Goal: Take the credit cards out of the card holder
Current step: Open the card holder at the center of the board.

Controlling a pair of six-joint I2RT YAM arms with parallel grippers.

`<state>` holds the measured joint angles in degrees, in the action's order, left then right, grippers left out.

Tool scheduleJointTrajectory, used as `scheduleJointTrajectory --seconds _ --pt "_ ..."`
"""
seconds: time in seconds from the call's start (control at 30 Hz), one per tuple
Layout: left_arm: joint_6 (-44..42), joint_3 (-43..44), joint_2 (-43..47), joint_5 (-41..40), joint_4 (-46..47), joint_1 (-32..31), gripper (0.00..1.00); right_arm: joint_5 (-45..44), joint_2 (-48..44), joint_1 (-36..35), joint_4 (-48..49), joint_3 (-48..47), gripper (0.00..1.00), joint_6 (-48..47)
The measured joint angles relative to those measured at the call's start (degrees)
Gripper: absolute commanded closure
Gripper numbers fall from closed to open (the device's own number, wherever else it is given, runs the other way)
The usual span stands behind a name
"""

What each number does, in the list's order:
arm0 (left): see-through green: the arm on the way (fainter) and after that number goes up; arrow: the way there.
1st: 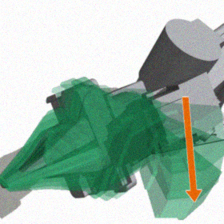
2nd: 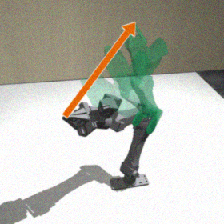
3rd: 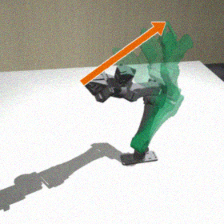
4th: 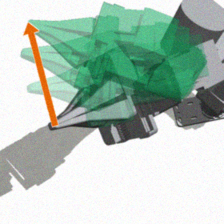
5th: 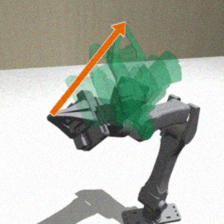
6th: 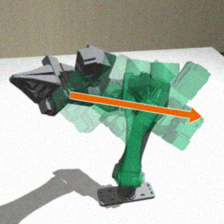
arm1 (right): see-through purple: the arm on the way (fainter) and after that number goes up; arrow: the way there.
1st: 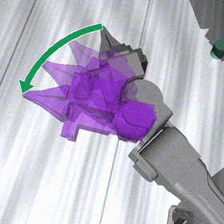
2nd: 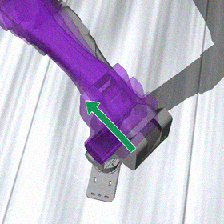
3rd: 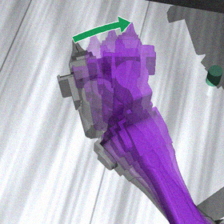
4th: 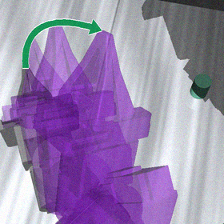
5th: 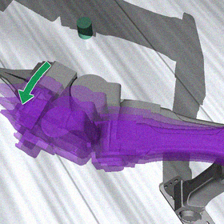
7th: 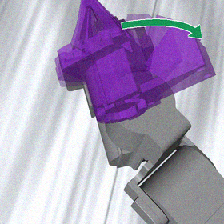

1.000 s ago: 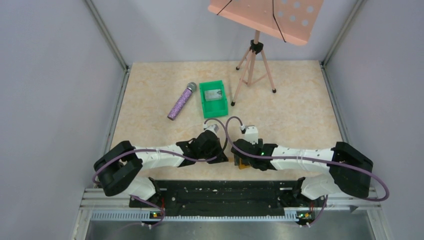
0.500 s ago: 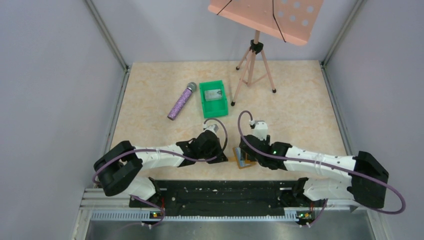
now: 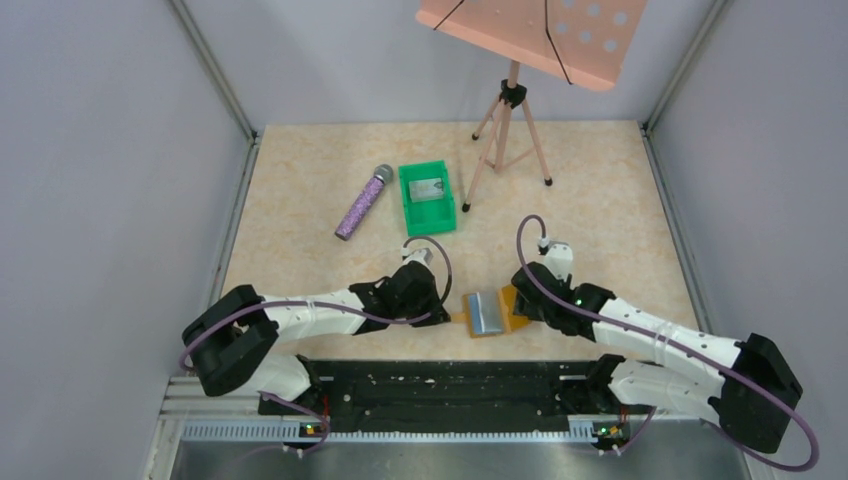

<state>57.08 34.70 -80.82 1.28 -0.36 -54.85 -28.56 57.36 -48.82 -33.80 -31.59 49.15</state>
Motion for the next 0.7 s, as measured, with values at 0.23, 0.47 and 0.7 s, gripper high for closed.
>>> scheduleJointTrajectory --seconds 0.23,0.47,0.7 --pt "-0.3 0.0 0.9 -1.5 -1.6 0.0 1.00 2.1 -0.3 0.4 -2.4 -2.4 0.48 -0.2" --pt "-0.3 0.0 0.9 -2.1 -2.5 0.0 1.00 5.2 -1.5 0.6 -3.0 -7.6 0.51 -1.5" --pt "-0.2 0.0 2.2 -2.0 -2.6 0.0 1.00 17.2 -6.2 0.6 6.2 -7.6 0.62 -1.9"
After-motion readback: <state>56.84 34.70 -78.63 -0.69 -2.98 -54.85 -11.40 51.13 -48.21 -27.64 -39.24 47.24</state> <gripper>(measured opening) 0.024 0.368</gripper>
